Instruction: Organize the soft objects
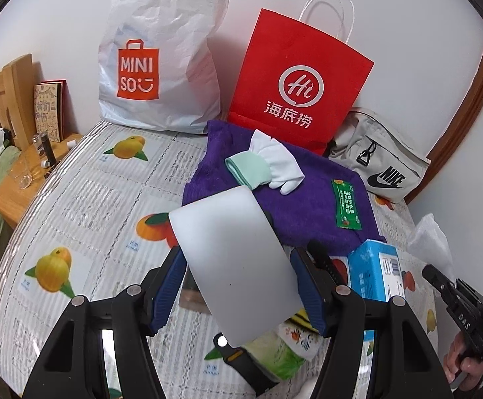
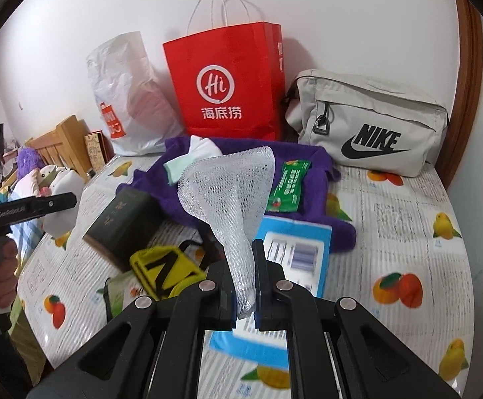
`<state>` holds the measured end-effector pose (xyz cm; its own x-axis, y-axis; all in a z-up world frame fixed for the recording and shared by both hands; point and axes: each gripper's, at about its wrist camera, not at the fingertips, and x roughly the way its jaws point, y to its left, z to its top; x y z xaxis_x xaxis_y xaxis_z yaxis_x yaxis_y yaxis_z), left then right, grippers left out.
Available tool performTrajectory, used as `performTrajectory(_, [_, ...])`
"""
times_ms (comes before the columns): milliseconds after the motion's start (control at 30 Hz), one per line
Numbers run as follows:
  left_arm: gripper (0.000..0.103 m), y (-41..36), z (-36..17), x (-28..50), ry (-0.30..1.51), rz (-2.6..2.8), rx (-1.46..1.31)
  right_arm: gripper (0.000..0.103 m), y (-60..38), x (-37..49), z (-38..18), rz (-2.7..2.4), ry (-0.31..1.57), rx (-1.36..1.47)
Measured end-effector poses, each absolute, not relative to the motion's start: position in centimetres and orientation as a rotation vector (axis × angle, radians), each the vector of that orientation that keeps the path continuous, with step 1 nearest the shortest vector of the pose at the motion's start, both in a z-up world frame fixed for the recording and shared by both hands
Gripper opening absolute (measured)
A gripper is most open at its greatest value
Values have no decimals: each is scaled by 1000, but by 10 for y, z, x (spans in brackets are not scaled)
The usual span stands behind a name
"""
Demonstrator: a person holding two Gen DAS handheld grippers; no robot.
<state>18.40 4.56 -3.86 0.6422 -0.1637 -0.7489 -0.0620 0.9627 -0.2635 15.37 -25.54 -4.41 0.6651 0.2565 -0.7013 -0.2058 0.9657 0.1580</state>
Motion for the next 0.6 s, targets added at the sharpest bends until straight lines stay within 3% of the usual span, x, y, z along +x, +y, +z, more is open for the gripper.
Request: performTrajectory(600, [63, 47, -53, 246, 915, -92, -324, 7, -243, 236, -62, 261, 851, 48])
